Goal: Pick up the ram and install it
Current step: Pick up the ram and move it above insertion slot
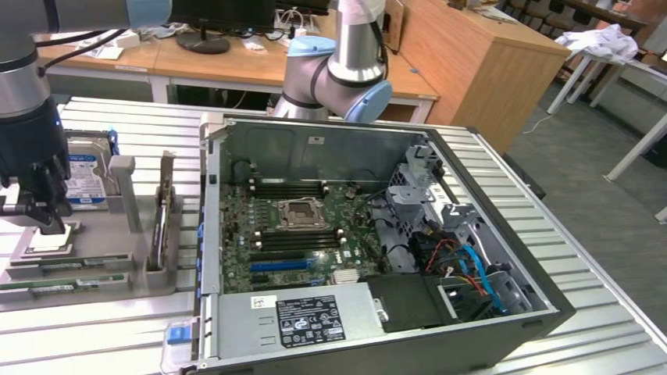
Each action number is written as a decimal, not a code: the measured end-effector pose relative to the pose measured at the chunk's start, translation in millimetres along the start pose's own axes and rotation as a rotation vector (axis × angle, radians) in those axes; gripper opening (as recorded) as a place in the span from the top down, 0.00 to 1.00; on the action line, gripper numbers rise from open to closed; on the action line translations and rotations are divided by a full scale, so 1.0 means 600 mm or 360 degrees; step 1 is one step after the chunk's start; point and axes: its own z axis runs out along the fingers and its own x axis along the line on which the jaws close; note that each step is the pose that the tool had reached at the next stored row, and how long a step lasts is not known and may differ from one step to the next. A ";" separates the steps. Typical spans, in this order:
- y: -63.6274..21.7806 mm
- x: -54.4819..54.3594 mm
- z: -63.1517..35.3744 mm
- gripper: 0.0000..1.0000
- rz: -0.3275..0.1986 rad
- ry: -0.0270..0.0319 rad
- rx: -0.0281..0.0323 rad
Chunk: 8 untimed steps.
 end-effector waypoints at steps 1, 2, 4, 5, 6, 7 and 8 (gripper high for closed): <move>0.000 0.000 0.001 0.64 0.0000 0.00000 0.00009; 0.000 0.000 0.003 0.64 0.0000 0.00001 0.00013; 0.000 0.000 0.005 0.64 0.0000 0.00001 0.00022; 0.000 0.000 0.007 0.64 0.0000 0.00001 0.00024; 0.000 0.000 0.008 0.64 0.0000 0.00001 0.00027; 0.001 0.000 0.009 0.64 0.0000 0.00001 0.00029; 0.001 0.000 0.010 0.64 0.0000 0.00001 0.00030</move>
